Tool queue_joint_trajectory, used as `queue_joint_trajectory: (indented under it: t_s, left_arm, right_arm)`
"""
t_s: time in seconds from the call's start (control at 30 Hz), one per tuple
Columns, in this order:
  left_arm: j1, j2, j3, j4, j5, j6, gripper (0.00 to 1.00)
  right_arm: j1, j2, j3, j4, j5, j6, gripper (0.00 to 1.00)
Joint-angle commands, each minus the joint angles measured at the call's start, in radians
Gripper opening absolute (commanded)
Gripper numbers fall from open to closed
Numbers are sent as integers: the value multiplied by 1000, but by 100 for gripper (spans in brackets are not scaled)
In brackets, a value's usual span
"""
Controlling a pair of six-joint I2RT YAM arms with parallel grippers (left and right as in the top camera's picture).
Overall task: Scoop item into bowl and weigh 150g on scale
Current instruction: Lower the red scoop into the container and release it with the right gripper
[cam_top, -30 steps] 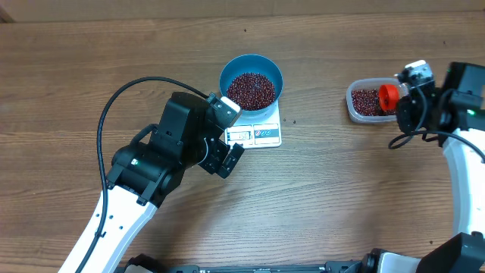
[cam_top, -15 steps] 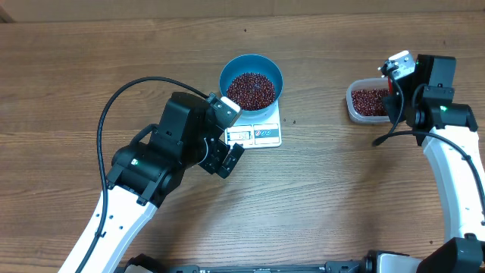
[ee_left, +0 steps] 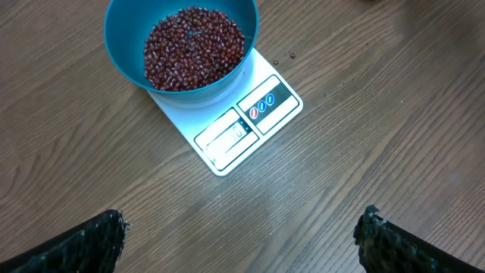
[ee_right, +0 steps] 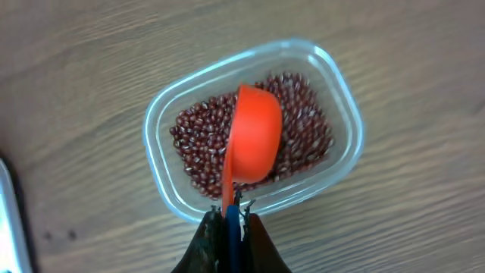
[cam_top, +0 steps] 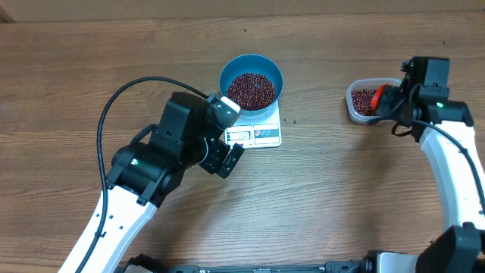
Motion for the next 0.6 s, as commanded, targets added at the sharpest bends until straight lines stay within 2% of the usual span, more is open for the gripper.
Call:
queue_joint_trajectory:
  t_s: [0.0,0.1,0.3,0.43,0.47,0.57]
  left_arm:
    - [3,2,0,-2,0,19,100]
    - [3,2,0,-2,0,19,100]
    - [3,2,0,-2,0,19,100]
    - [3,2,0,-2,0,19,100]
    - [3,2,0,-2,0,19,100]
    - [3,2,0,-2,0,19,100]
  right_arm:
    - [-3,41,8,11,-27,269,4]
    - [-3,63,8,9,-27,323,5]
    - [-3,81,8,-23,-22,329,10]
    - [-3,81,8,-63,29,302,61]
    - [-3,81,8,-71,35,290,67]
    - [-3,81,8,-95,35,248,72]
